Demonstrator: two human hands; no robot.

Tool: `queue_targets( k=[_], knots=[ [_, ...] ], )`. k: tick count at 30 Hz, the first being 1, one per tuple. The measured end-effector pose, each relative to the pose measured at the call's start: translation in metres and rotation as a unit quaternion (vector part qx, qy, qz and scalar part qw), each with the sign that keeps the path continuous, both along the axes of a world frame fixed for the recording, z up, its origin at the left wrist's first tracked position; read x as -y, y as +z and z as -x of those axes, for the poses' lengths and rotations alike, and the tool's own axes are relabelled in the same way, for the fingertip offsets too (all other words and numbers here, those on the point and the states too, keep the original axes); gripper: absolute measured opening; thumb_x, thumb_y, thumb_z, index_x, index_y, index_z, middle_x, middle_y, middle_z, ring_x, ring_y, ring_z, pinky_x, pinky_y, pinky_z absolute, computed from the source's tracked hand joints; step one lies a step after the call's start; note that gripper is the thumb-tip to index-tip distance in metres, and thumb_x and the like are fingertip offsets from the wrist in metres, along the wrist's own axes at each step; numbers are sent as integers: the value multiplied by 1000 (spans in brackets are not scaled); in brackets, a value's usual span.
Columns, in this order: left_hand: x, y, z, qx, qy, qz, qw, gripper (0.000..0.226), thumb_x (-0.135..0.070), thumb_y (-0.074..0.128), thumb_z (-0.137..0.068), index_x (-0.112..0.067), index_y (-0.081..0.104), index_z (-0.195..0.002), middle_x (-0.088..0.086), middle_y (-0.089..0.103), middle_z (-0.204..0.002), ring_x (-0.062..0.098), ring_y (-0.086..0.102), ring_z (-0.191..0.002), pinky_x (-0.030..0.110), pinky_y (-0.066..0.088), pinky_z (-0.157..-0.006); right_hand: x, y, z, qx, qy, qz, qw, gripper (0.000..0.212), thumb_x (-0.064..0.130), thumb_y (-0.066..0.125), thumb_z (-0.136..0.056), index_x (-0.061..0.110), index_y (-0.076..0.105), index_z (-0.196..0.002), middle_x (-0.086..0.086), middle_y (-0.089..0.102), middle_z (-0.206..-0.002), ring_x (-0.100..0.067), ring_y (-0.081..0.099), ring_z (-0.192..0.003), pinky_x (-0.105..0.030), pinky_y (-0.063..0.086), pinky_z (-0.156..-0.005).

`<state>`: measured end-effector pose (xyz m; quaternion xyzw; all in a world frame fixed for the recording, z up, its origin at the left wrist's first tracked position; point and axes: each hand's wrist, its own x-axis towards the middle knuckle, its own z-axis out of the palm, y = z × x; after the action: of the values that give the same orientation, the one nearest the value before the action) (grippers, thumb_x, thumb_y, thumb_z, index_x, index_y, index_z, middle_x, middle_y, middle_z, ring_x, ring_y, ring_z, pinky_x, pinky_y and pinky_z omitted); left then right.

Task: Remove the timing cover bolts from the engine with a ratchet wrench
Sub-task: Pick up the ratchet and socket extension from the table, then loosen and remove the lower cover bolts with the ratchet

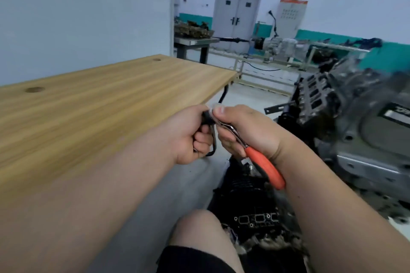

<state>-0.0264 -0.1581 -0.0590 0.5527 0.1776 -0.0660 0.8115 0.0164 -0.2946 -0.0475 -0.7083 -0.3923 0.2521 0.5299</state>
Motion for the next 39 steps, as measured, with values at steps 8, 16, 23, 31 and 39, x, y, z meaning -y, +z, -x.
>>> queue_targets(
  k=[8, 16, 23, 31, 39],
  knots=[
    [152, -28, 22, 32, -26, 111, 993, 36, -24, 40, -94, -19, 39, -58, -7, 30, -40, 5, 23, -26, 11, 16, -27, 129, -31, 56, -122, -182, -87, 972, 66, 40, 32, -102, 15, 38, -41, -5, 30, -30, -14, 25, -25, -18, 28, -34],
    [195, -50, 58, 50, -104, 200, 973, 39, -36, 60, -80, -16, 61, -47, -5, 36, -40, 4, 25, -24, 11, 17, -25, 182, -54, 96, -143, -167, -148, 964, 58, 48, 38, -91, 15, 39, -44, -6, 32, -31, -15, 24, -27, -22, 23, -37],
    [193, -59, 76, 114, -184, 233, 948, 47, -48, 69, -69, -5, 73, -88, 1, 59, -70, 3, 28, -23, 14, 23, -23, 196, -56, 107, -265, -102, -327, 901, 54, 55, 42, -81, 20, 44, -40, 0, 34, -29, -9, 23, -24, -12, 15, -35],
    [205, -60, 91, 230, -130, 120, 957, 38, -47, 72, -65, -16, 79, -86, -3, 42, -80, 3, 28, -32, 13, 25, -31, 197, -78, 121, -336, 22, -412, 847, 52, 53, 64, -82, 17, 53, -46, 1, 44, -32, -14, 17, -29, -14, 20, -33],
    [200, -67, 102, 242, -96, 68, 963, 52, -50, 74, -63, -8, 70, -94, -6, 35, -74, 6, 24, -34, 15, 23, -33, 196, -72, 135, -326, 136, -440, 826, 48, 45, 45, -97, 17, 39, -58, -3, 35, -40, -14, 12, -32, -22, 12, -35]
  ],
)
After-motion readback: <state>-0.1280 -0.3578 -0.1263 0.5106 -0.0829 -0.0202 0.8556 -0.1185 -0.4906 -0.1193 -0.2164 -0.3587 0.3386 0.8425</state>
